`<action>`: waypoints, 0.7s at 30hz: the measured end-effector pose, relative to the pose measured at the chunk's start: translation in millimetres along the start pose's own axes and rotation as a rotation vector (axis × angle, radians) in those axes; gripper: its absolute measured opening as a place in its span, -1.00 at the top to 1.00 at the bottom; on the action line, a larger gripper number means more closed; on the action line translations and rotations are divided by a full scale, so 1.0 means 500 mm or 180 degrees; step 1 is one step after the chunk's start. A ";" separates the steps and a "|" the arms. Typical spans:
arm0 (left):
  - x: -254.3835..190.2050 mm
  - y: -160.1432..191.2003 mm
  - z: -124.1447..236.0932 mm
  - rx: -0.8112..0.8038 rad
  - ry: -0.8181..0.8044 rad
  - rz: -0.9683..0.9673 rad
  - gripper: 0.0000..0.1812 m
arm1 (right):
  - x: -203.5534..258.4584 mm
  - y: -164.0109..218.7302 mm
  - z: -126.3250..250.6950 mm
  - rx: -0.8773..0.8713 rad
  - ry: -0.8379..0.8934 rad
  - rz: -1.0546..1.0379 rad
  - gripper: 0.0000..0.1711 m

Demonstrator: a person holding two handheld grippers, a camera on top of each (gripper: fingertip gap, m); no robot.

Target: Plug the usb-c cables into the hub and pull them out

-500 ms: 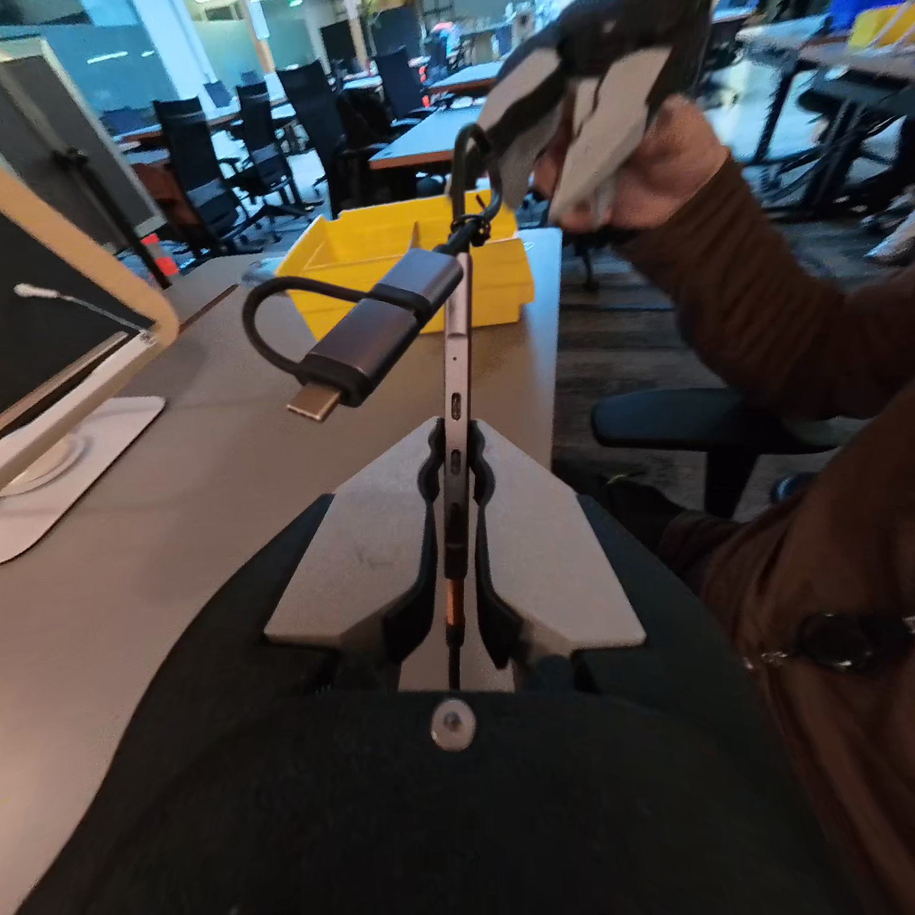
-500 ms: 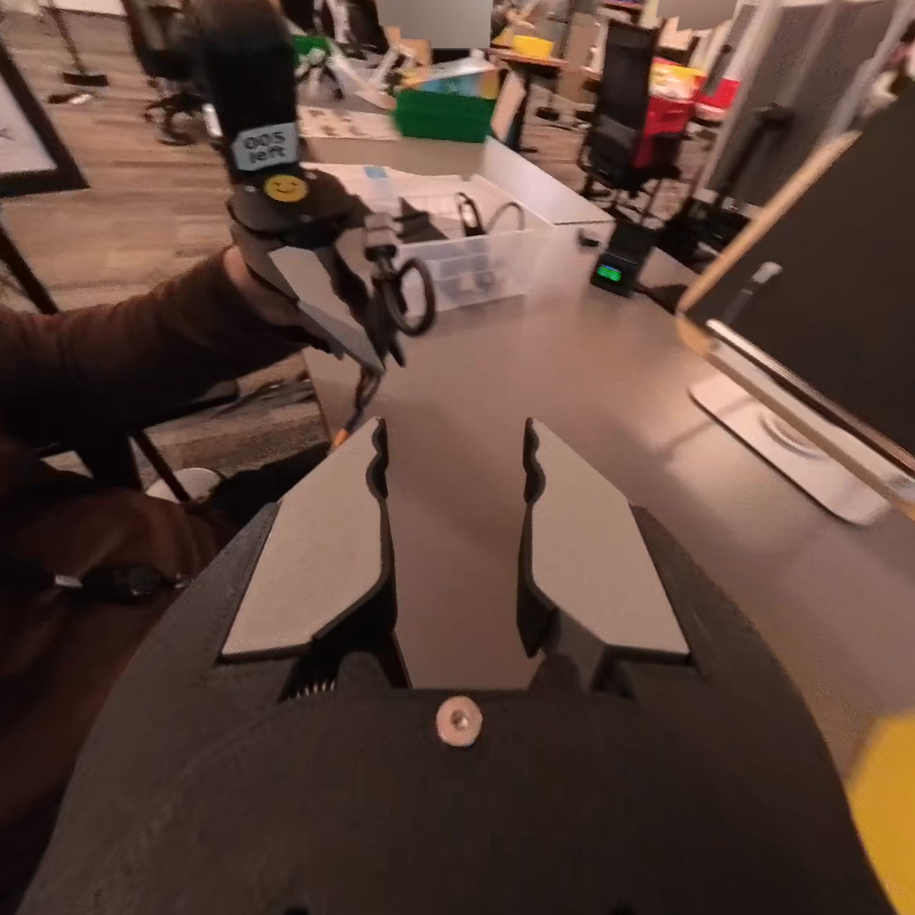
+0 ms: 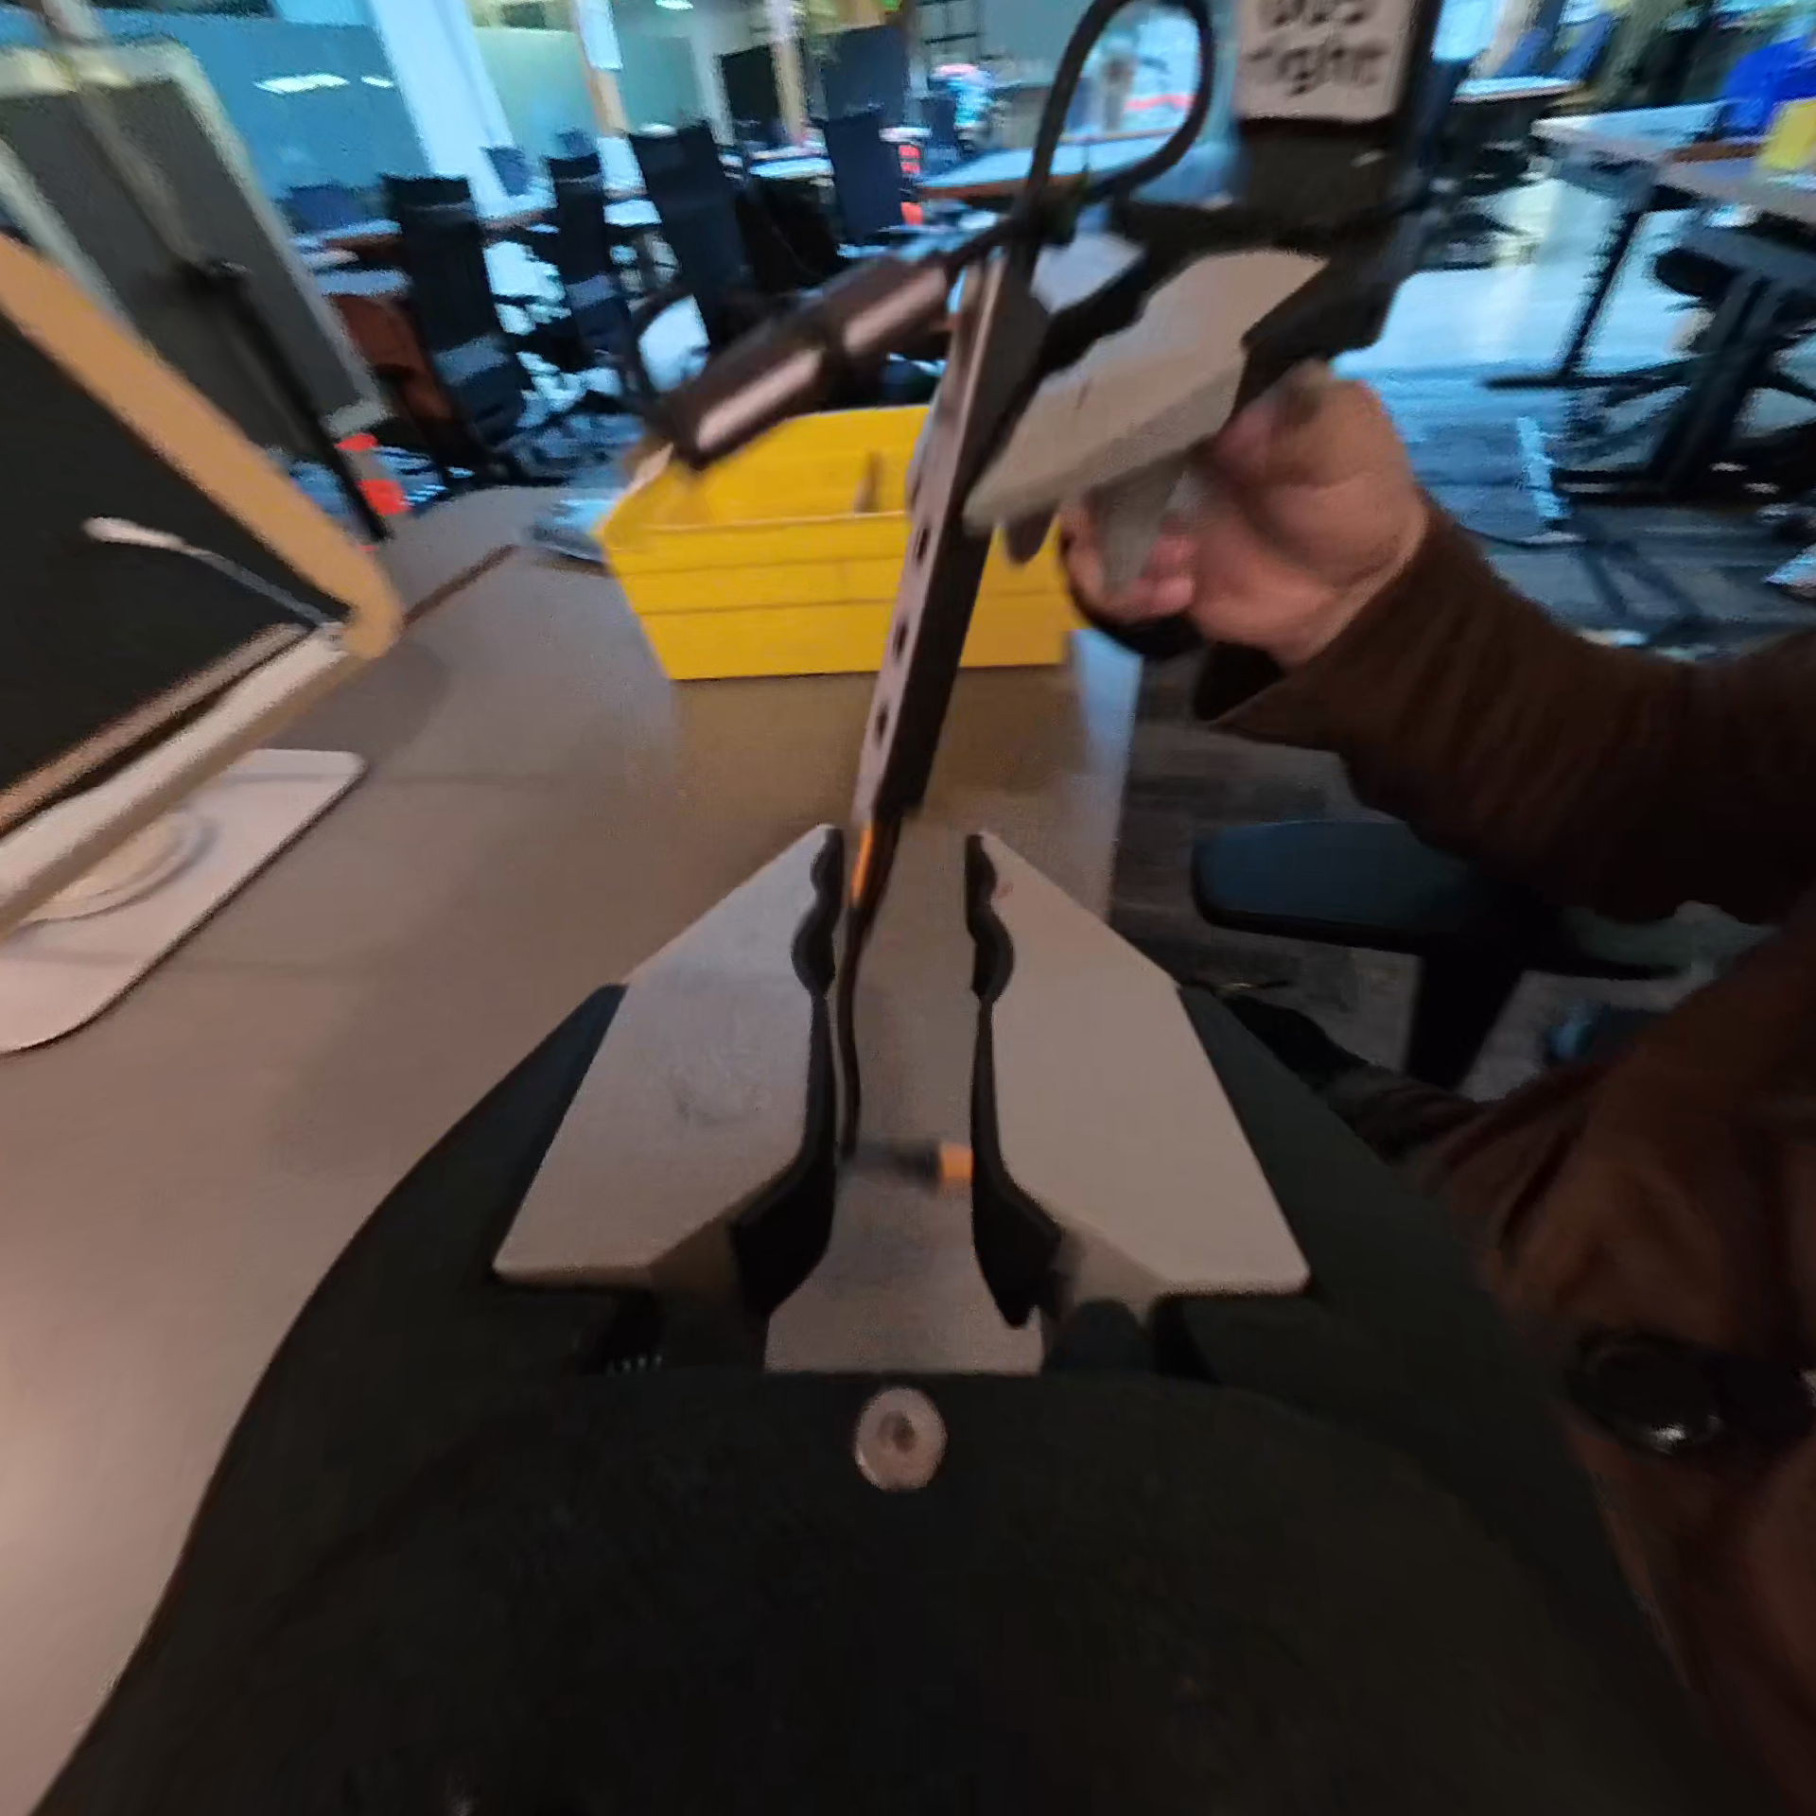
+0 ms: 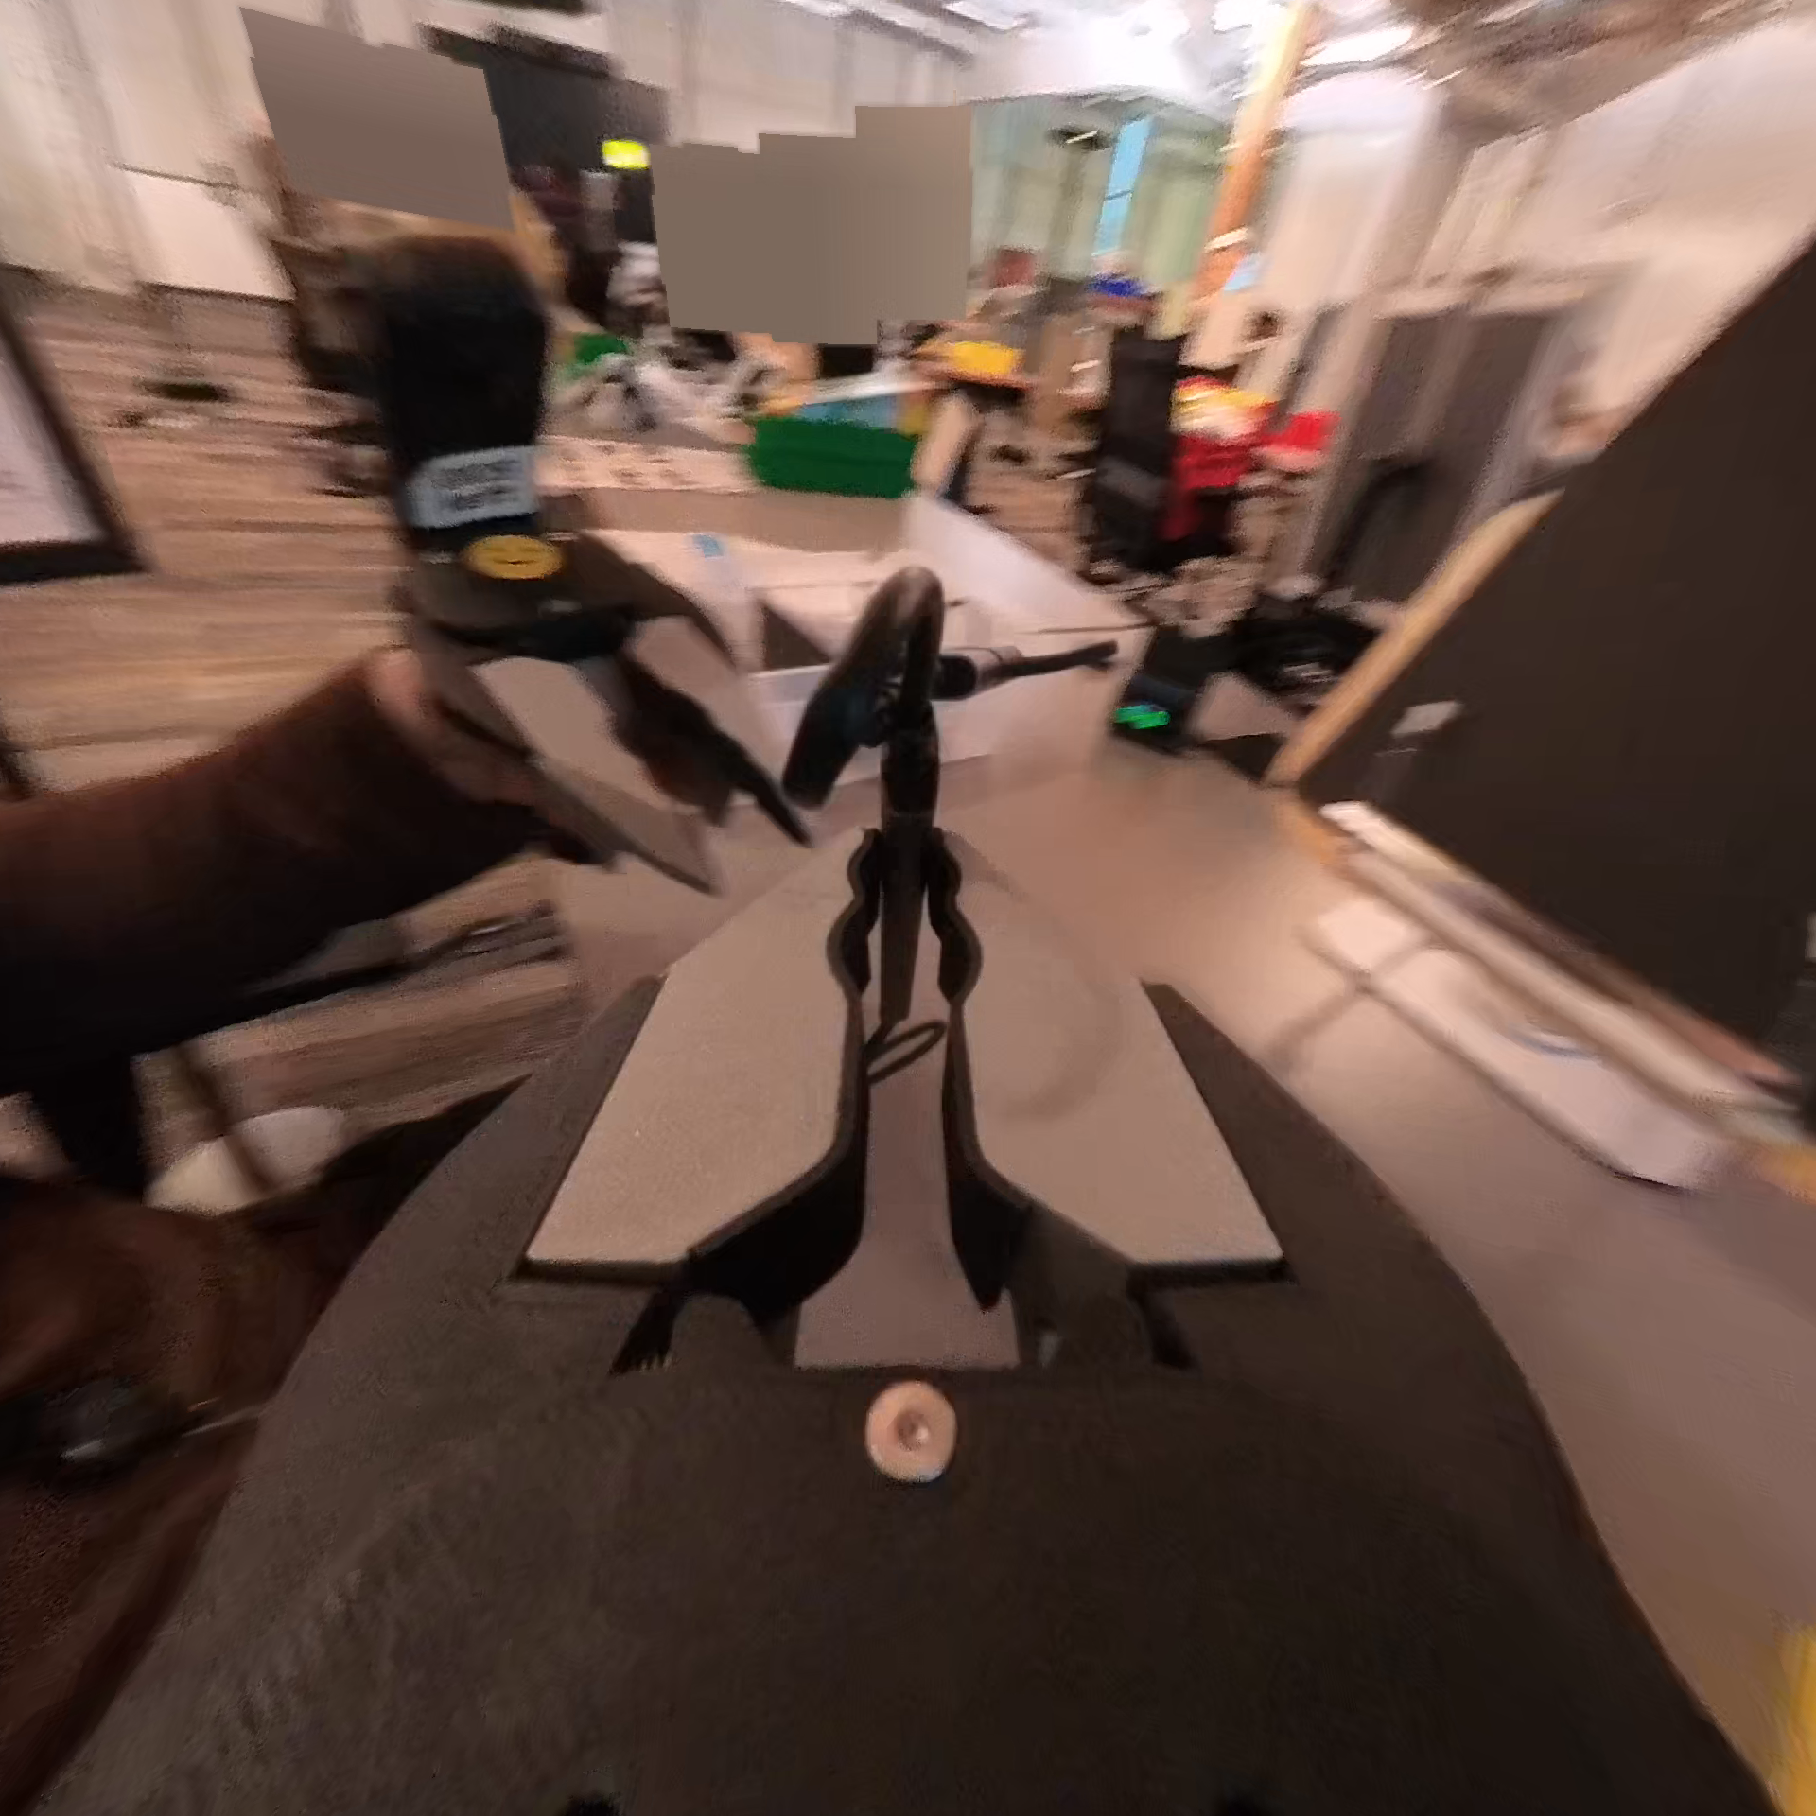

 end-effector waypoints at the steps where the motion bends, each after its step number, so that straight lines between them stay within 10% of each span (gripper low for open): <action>1: 0.009 -0.006 0.017 -0.0080 -0.0149 0.0032 0.69 | -0.028 -0.014 0.028 0.0023 0.0309 0.0121 0.93; 12: 0.057 -0.041 0.120 -0.0529 -0.0468 0.0213 0.64 | -0.327 -0.181 0.308 0.0835 0.2853 0.1246 0.93; 21: 0.063 -0.050 0.162 -0.0556 -0.0797 0.0067 0.60 | -0.532 0.185 0.288 0.2541 0.2381 0.1282 0.91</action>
Point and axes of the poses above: each gripper's, where its closed fingertips meet, z back along the fingers, y out of its underside, x = y × z across the jaws, the point moved 7 cm from there along z, back along the fingers, and after that the axes turned 11 degrees about z, right-handed, at the moved point
